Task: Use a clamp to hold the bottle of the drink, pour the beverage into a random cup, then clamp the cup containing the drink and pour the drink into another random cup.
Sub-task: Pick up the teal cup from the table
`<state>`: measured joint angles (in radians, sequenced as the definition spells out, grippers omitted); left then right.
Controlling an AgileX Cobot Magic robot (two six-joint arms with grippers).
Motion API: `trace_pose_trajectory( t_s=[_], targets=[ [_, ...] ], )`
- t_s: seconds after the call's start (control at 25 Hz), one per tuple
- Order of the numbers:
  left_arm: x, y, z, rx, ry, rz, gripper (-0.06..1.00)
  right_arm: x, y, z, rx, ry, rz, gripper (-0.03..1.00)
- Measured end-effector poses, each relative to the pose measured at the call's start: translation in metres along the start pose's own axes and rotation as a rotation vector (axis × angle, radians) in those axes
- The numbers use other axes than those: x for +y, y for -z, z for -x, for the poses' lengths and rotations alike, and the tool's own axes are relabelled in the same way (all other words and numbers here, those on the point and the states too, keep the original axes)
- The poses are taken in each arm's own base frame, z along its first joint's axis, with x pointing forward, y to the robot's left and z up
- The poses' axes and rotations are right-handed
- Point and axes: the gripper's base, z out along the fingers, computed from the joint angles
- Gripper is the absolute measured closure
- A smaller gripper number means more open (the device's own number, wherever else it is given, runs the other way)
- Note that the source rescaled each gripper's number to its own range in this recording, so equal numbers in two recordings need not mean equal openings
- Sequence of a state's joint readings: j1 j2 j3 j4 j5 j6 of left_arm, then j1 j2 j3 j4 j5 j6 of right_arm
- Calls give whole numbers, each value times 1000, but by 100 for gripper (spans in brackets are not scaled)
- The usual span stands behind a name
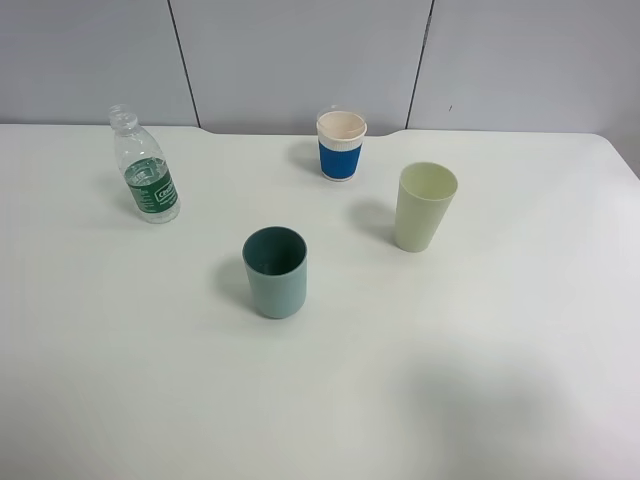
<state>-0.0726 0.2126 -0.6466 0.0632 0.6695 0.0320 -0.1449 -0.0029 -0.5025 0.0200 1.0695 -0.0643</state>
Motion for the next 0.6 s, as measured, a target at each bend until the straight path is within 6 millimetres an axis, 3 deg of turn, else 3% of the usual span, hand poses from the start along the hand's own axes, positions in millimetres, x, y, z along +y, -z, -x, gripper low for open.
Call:
trace_pose_trajectory(
  t_s=[0.24, 0.6],
  targets=[
    [3, 24, -21, 137, 40, 39, -5, 0, 0, 0, 0, 0, 0, 20],
    [1, 41, -44, 151, 101, 136, -5, 0, 0, 0, 0, 0, 0, 20]
  ],
)
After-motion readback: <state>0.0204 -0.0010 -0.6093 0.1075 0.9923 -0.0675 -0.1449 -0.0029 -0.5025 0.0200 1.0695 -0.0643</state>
